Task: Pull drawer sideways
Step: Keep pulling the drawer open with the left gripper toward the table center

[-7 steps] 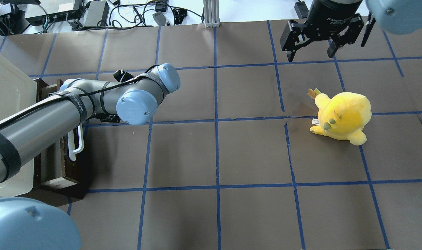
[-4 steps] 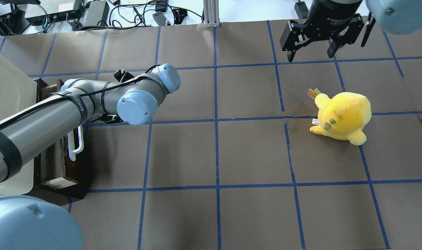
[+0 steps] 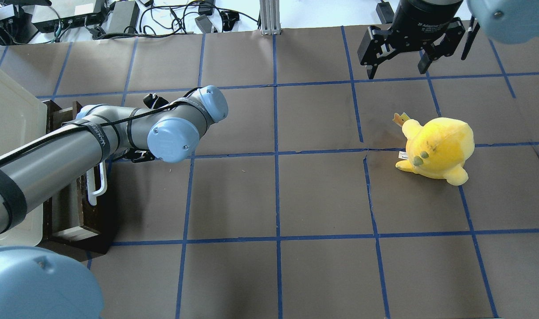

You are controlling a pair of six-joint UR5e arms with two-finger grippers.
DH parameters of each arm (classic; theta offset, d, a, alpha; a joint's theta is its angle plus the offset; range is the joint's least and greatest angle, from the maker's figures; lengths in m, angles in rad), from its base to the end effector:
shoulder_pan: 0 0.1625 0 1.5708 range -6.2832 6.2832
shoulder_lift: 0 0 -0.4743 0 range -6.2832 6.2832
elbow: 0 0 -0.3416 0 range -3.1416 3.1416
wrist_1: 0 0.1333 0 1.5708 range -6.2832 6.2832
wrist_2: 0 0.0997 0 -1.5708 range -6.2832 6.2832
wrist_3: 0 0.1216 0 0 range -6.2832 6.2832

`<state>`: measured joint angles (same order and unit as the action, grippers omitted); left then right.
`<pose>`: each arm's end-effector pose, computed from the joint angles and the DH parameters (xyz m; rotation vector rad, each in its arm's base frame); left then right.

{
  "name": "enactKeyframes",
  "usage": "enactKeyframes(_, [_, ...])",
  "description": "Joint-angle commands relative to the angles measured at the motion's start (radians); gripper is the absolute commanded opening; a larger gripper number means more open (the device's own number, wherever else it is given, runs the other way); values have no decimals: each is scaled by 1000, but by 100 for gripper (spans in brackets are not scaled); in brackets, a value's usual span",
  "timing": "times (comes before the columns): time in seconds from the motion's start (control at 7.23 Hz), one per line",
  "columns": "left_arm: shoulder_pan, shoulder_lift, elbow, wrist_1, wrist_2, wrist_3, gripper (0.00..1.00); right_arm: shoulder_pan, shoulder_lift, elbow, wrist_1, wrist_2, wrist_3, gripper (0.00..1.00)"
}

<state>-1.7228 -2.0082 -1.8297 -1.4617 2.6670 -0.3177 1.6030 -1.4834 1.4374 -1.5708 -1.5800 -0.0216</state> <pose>-0.1029 -0.5055 0.2716 0.1963 1.9629 0.2948 0.1478 -0.4833 0.5338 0.0839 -3.1307 0.0721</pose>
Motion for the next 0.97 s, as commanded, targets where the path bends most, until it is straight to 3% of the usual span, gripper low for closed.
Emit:
enactKeyframes(0.0, [2, 6, 0, 0, 2, 9, 58, 0, 0, 0, 0, 0, 0, 100])
enactKeyframes(0.55, [12, 6, -8, -2, 4, 6, 56, 0, 0, 0, 0, 0, 0, 100])
enactKeyframes(0.83, [17, 14, -3, -2, 4, 9, 45, 0, 0, 0, 0, 0, 0, 100])
